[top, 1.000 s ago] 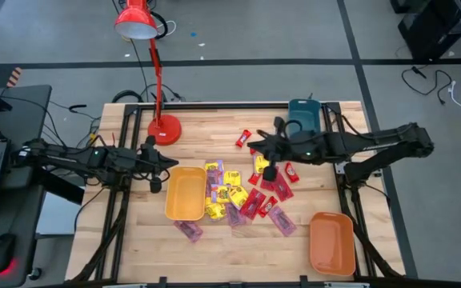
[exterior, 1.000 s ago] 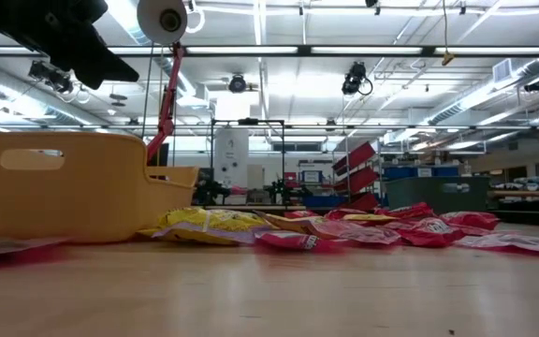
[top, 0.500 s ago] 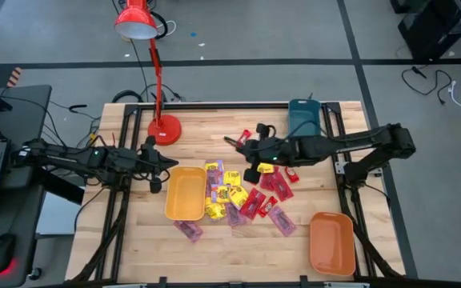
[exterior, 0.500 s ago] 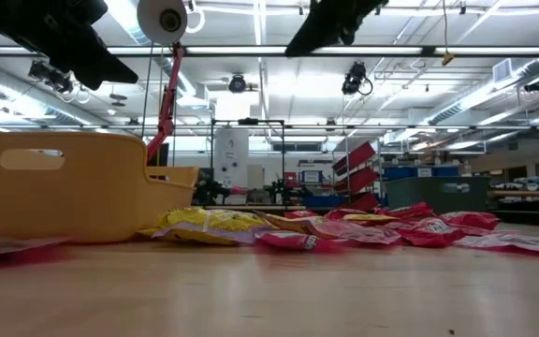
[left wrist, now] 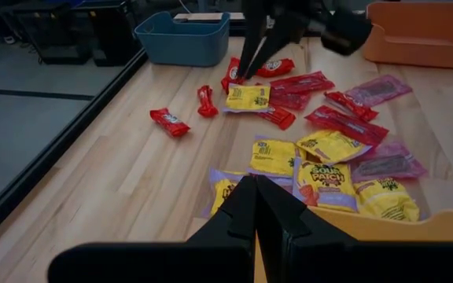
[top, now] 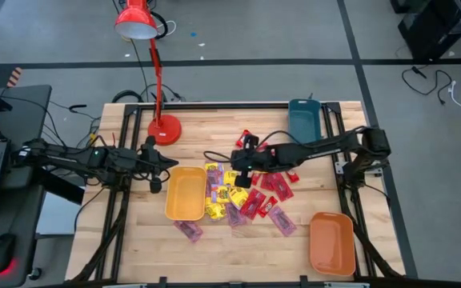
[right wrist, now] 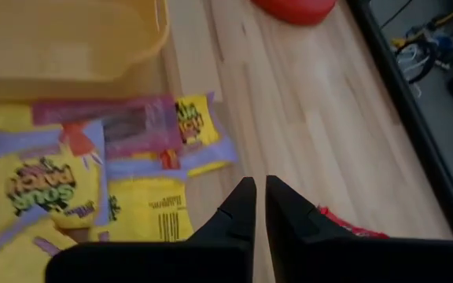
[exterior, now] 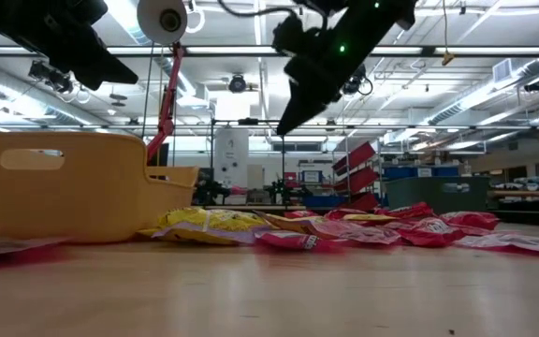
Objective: Sort candy
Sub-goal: Put the yellow candy pack into the blue bin
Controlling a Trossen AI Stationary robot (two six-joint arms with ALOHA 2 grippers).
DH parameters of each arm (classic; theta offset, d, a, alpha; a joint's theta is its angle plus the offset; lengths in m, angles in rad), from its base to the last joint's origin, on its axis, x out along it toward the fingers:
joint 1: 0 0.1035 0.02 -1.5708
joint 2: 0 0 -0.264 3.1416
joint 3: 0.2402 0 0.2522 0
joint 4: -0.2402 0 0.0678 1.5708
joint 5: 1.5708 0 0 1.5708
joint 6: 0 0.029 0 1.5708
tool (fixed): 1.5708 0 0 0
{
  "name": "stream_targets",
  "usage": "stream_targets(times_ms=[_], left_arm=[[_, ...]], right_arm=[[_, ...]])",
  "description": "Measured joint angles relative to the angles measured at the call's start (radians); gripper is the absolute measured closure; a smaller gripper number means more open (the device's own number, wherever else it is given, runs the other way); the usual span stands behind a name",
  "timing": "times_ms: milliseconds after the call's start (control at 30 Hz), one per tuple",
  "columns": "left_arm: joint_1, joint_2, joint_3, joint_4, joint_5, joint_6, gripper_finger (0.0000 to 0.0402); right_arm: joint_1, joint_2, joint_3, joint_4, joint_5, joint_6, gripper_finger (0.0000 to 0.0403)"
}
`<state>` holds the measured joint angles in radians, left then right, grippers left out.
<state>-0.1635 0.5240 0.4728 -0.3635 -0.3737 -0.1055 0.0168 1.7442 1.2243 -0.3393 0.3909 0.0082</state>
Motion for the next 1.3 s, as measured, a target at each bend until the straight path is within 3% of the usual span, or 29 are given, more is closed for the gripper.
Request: stream_targets(times_ms=[700, 1300], left_arm=[[0.0, 0.0, 0.0, -0.013, 0.0, 0.0, 0.0394], [0.0, 0.0, -0.001, -0.02, -0.001, 0.004, 0.0394]], right_arm=[[-0.03, 0.148, 0.0, -0.057, -0.132, 0.001, 0.0296], [-0.031, 0.227, -0.002, -0.08, -0.184, 0.086, 0.0272]])
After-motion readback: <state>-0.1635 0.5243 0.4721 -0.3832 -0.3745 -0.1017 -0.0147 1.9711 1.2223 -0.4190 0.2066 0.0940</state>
